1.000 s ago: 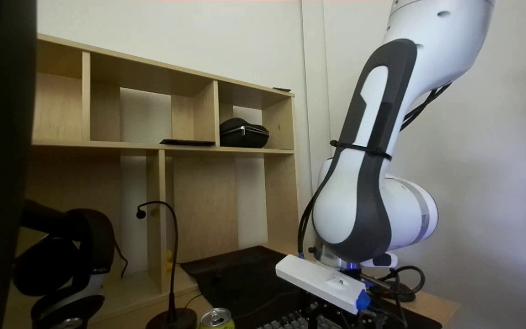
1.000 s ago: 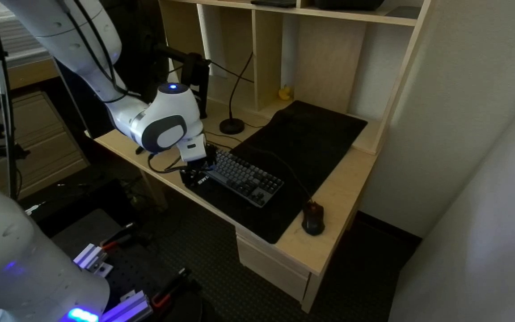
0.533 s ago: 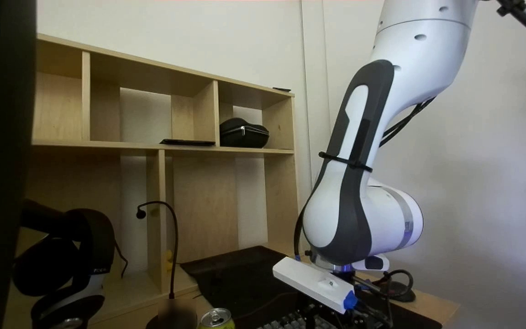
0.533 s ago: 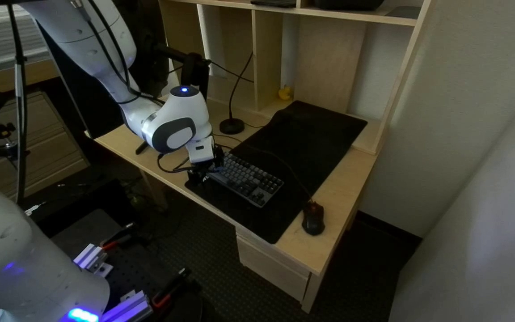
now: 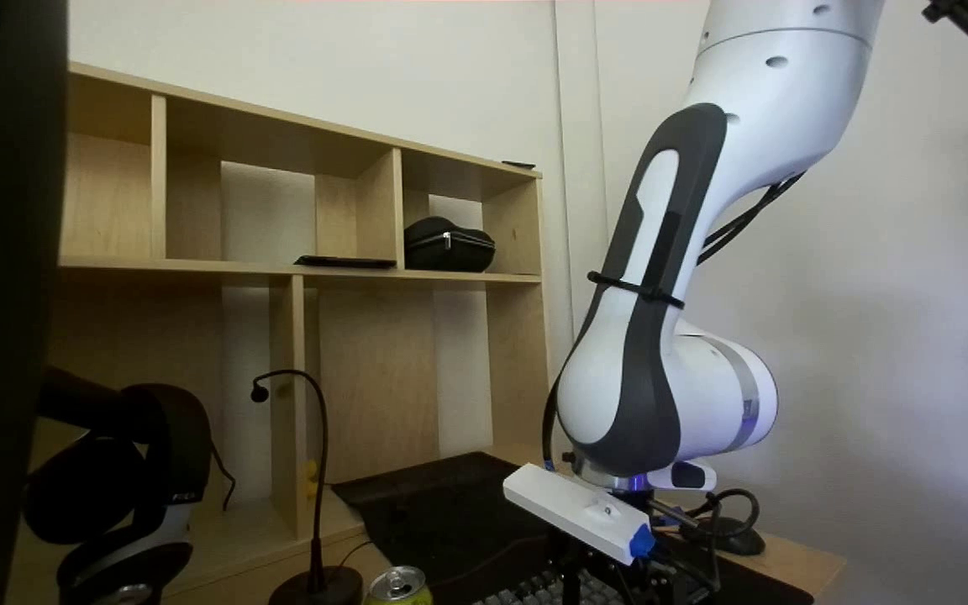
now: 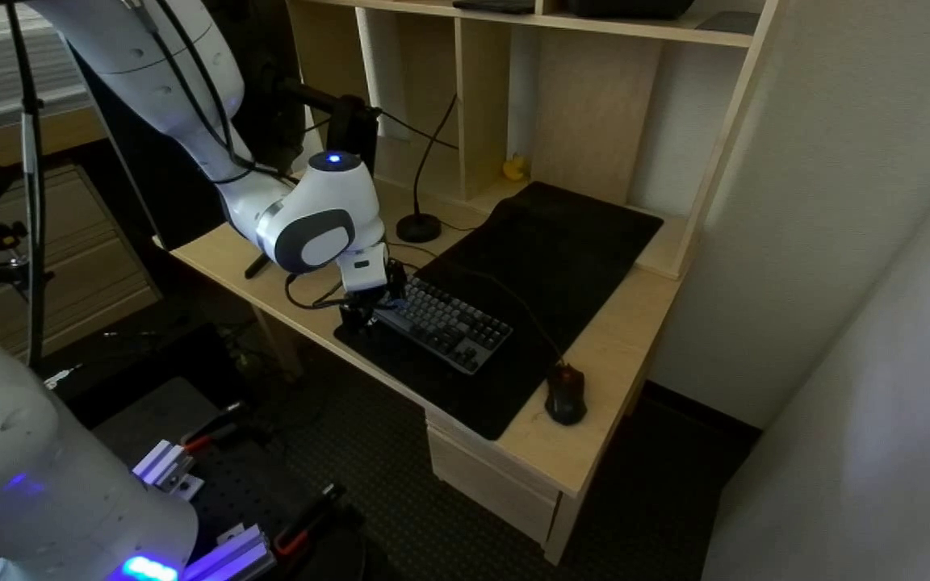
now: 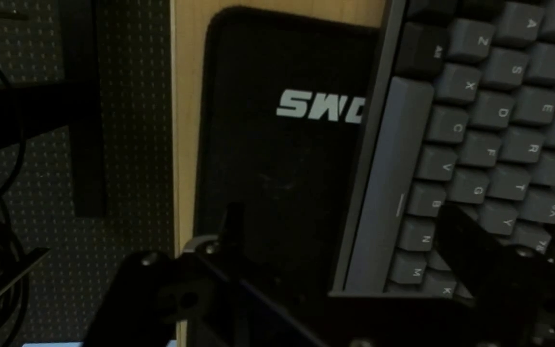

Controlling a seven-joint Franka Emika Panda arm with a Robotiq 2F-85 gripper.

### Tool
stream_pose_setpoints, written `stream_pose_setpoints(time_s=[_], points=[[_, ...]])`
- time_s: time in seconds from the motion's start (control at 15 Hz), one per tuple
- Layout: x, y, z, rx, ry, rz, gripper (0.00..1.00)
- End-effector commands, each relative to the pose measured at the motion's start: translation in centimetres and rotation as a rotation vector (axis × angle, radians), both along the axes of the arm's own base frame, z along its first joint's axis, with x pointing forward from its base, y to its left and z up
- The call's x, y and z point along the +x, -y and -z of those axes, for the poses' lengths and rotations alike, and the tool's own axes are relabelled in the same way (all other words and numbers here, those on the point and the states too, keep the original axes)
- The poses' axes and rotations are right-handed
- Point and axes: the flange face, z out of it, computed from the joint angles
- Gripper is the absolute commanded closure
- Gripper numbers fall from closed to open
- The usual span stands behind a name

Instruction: Press on the keyboard then slightly move the mouse to the right

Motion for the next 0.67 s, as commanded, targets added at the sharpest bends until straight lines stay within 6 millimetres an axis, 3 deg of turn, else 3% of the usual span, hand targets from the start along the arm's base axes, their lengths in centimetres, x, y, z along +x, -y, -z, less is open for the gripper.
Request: stream_pose_setpoints(time_s=[0.0,0.6], points=[[0.22,0.3,0.35,0.005,-0.039,-0.002,0.0],[-0.23,-0.04,0.49,0.007,-0.064,-0.002,0.0]])
